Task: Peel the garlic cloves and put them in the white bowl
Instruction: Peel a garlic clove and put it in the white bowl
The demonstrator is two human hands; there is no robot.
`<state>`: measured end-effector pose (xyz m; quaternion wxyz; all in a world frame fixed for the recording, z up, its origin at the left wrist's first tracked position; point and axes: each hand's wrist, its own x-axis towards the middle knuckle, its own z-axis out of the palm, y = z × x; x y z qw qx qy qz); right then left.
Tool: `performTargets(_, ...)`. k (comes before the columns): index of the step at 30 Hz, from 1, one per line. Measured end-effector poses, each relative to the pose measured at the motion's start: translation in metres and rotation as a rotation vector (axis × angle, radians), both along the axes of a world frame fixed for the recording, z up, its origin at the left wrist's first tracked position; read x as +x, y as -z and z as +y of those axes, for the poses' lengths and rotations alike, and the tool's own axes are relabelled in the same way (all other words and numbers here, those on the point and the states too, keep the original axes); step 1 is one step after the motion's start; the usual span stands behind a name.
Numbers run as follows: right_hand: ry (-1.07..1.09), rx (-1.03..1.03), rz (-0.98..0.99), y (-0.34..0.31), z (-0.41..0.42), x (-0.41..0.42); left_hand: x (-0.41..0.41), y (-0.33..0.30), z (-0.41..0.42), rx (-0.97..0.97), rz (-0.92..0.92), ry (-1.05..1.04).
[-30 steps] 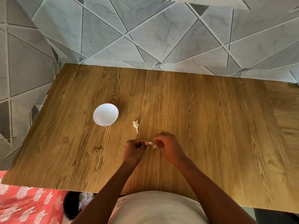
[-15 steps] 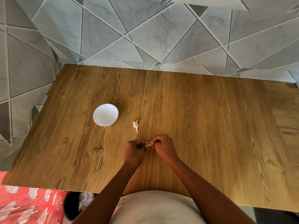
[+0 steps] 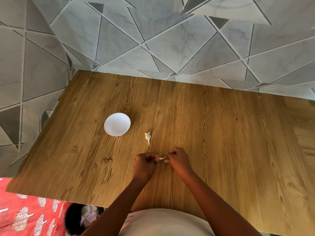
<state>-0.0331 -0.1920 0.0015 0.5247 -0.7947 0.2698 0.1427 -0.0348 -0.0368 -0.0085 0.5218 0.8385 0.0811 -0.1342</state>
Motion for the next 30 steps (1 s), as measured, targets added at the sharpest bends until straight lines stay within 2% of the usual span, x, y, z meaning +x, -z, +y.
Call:
performTargets(3, -0.132, -0.146, -0.122, -0.0048, -0.0059, -0.0051, 0.0010, -0.0010, 0.0022, -0.011, 0.004, -0.009)
performTargets(8, -0.214, -0.053, -0.184, -0.0079, -0.0087, -0.0073, 0.0006, -0.0016, 0.0022, -0.042, -0.029, 0.001)
performTargets(13, -0.277, -0.089, -0.177, -0.0052, -0.0069, -0.0050, -0.0003, -0.0018, 0.0027, -0.069, -0.027, 0.030)
performTargets(20, -0.549, -0.418, -0.259, -0.0053, -0.0047, -0.0074, -0.0006, -0.0057, 0.0027, -0.106, -0.046, 0.047)
performTargets(25, -0.480, -0.289, -0.230, -0.0059, -0.0010, -0.0057, 0.0005, -0.0074, 0.0045, -0.161, 0.008, -0.003)
performTargets(30, -0.606, -0.378, -0.293, -0.0092, -0.0074, -0.0032, 0.0027, -0.0084, 0.0062, -0.192, 0.065, -0.014)
